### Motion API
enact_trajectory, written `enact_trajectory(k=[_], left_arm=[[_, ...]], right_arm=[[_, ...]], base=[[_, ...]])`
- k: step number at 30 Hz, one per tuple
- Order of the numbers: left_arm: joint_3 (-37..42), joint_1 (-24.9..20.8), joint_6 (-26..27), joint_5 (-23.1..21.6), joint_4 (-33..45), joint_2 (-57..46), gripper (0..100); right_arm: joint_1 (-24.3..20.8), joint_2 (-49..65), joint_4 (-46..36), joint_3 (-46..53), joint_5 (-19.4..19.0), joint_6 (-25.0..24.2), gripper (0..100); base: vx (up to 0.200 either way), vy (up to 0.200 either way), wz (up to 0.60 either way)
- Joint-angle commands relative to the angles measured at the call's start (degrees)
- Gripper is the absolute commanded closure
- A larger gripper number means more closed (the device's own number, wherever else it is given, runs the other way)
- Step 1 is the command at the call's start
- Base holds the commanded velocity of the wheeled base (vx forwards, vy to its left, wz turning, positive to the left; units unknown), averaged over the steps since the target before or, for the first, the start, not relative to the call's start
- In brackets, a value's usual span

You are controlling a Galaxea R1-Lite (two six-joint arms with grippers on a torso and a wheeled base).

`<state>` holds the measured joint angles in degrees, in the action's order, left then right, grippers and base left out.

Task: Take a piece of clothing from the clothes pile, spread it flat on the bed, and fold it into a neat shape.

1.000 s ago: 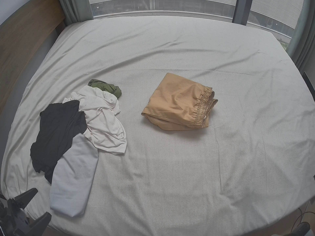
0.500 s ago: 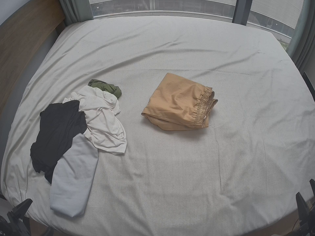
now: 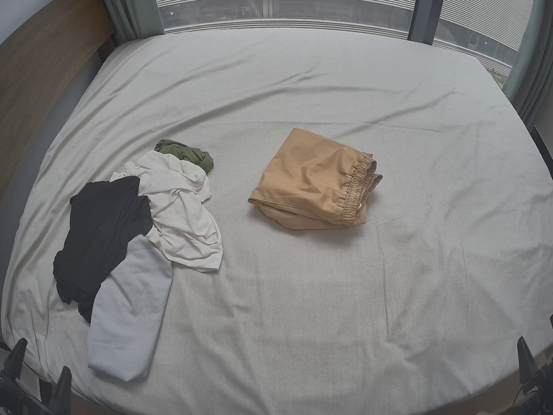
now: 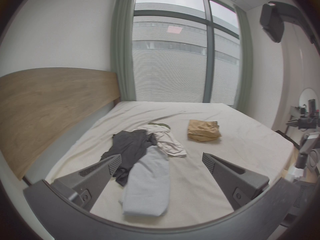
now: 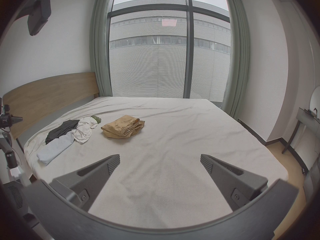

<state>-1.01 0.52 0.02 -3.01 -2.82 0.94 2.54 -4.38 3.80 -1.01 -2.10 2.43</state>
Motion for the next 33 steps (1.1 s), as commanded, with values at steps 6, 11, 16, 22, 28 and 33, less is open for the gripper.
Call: enact_trajectory(k=[6, 11, 16, 22, 28, 33], left_arm=[[0.66, 0.18, -0.20, 2.40, 0.27, 0.03, 0], [0.75, 0.53, -0.99, 2.57, 0.09, 0.99, 0], [1.01, 0.09, 0.77, 6.35, -0.44, 0.38, 0], [1.01, -0.26, 0.24, 7.49, -0.26, -0.94, 0], [1.01, -0.17, -1.69, 6.88, -0.17, -0.94, 0], [0.92, -0.44, 0.77, 1.34, 3.17, 0.12, 0]], right_arm=[[-1.92, 3.41, -2.92, 0.31, 1.66, -1.90, 0], [-2.01, 3.67, -0.20, 1.01, 3.06, -2.60, 0], [-1.83, 3.67, -1.17, 1.01, 2.45, -0.58, 0], [-2.10, 3.85, -3.98, 1.01, 1.39, -1.72, 0], [-2.18, 3.85, -3.89, 1.01, 0.95, -1.90, 0], [-2.18, 3.94, -3.89, 1.01, 0.95, -1.72, 0]], base=[[0.000, 0.000, 0.00], [0.000, 0.000, 0.00], [0.000, 0.000, 0.00], [0.000, 0.000, 0.00], [0.000, 0.000, 0.00], [0.000, 0.000, 0.00]])
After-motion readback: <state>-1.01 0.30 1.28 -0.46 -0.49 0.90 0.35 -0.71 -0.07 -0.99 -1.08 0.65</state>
